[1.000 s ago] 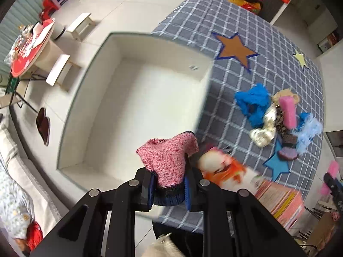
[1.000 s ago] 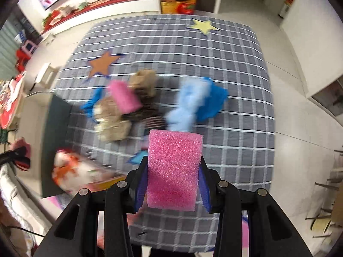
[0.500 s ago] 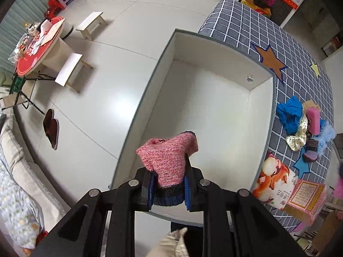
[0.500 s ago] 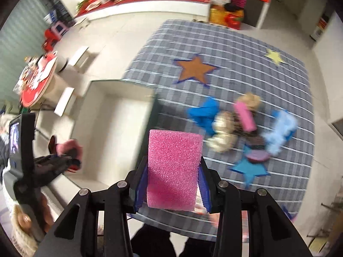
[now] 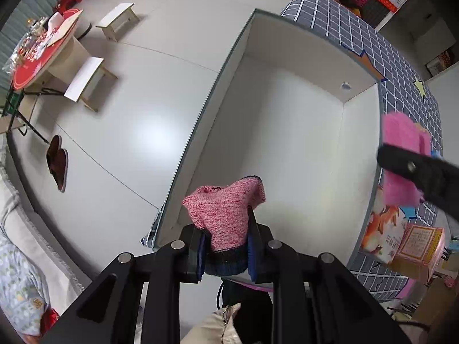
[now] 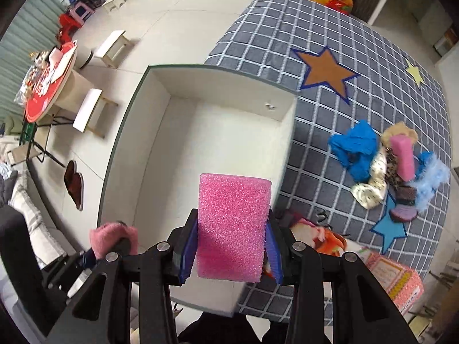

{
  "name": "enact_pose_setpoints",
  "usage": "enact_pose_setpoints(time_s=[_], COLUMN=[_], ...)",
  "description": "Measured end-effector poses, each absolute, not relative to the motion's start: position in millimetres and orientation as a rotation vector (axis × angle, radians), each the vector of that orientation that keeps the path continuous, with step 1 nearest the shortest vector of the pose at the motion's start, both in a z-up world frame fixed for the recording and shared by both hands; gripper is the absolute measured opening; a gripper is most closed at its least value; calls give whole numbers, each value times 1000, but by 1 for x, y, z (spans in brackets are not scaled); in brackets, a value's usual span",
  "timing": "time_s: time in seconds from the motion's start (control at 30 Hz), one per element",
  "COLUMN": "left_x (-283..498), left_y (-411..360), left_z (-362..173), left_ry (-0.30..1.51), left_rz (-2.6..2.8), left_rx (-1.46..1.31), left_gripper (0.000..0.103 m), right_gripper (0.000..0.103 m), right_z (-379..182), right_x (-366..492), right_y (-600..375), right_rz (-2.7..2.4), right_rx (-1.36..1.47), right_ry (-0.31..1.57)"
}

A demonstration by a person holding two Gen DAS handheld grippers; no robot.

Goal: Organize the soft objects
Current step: 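Carry hat and sponge into the white box and open both grippers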

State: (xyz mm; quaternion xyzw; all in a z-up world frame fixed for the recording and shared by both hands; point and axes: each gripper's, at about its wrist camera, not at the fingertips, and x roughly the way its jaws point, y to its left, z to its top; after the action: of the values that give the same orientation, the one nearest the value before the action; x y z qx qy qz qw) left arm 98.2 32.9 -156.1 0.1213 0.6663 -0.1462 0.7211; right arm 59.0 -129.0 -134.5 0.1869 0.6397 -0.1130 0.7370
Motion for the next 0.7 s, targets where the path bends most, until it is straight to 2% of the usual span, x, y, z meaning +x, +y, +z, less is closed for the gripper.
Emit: enact_pose_setpoints(time_s=[0.13, 0.5, 0.57, 0.67, 0.7], left_x=[104, 112, 112, 111, 110], left_y=[38, 35, 33, 30, 29], left_z=[-156, -162, -162, -160, -159], left_ry=[1473, 1494, 1494, 1488, 1486], left_rz=[-314, -308, -315, -310, -309], left_rx=[247, 241, 245, 252, 252], left_gripper=[28, 29, 32, 56, 74], right_gripper=[43, 43, 43, 44, 45], right_z=[-148, -161, -163, -163, -163], right_x=[71, 91, 91, 90, 90], right_y=[-121, -117, -119, -121, -121], right_rz=[-229, -207, -208, -212, -206], right_rx=[425, 408, 416, 428, 433], right_ry=[1440, 1473, 1481, 1479, 1478])
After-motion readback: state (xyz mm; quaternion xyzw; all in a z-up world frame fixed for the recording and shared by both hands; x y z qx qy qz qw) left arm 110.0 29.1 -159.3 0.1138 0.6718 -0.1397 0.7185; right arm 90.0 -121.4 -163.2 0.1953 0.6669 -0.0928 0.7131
